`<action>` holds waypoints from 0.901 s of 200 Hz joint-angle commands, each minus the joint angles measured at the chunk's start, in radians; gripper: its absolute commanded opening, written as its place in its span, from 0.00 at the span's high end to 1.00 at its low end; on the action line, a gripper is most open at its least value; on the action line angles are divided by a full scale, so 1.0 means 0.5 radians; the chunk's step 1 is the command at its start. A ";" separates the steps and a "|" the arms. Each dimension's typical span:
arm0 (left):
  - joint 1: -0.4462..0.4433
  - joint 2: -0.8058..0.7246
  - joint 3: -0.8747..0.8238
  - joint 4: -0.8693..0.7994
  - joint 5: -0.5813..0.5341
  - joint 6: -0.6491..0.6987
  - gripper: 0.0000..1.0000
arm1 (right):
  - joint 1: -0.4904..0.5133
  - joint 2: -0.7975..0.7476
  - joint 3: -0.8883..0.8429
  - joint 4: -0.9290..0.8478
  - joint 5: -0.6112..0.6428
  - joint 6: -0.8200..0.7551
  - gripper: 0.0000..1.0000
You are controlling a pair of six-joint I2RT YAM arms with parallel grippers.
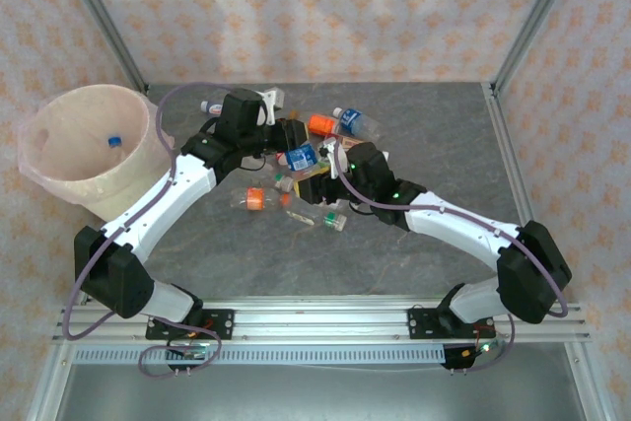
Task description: Put the plastic bottles in the bin
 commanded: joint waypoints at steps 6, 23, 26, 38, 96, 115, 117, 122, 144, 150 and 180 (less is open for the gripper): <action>-0.018 -0.035 0.040 -0.104 -0.099 0.105 1.00 | 0.014 0.015 0.084 0.100 -0.075 -0.001 0.42; -0.017 -0.055 0.037 -0.103 -0.143 0.100 1.00 | 0.014 0.013 0.094 0.100 -0.078 -0.001 0.38; -0.018 -0.058 0.033 -0.103 -0.151 0.100 1.00 | 0.013 0.011 0.097 0.098 -0.078 -0.001 0.37; -0.018 -0.080 0.025 -0.106 -0.205 0.097 1.00 | 0.013 0.000 0.107 0.086 -0.063 -0.010 0.31; -0.013 -0.365 0.167 -0.536 -1.131 0.269 1.00 | 0.013 -0.244 0.107 0.037 0.393 -0.090 0.01; -0.015 -0.524 0.211 -0.584 -1.360 0.263 1.00 | 0.013 -0.276 0.105 -0.018 1.011 0.001 0.01; -0.013 -0.546 0.213 -0.578 -1.365 0.266 1.00 | 0.012 -0.273 0.106 -0.035 1.081 0.014 0.01; -0.014 -0.598 0.209 -0.554 -1.375 0.276 1.00 | 0.011 -0.269 0.118 -0.081 1.241 0.042 0.01; -0.013 -0.818 0.187 -0.457 -1.558 0.299 1.00 | -0.018 -0.236 0.133 -0.205 1.582 0.163 0.01; -0.012 -0.874 0.193 -0.446 -1.648 0.306 1.00 | -0.025 -0.233 0.120 -0.209 1.616 0.215 0.01; -0.011 -1.063 0.297 -0.407 -1.978 0.471 1.00 | -0.043 -0.245 0.053 -0.122 1.645 0.326 0.01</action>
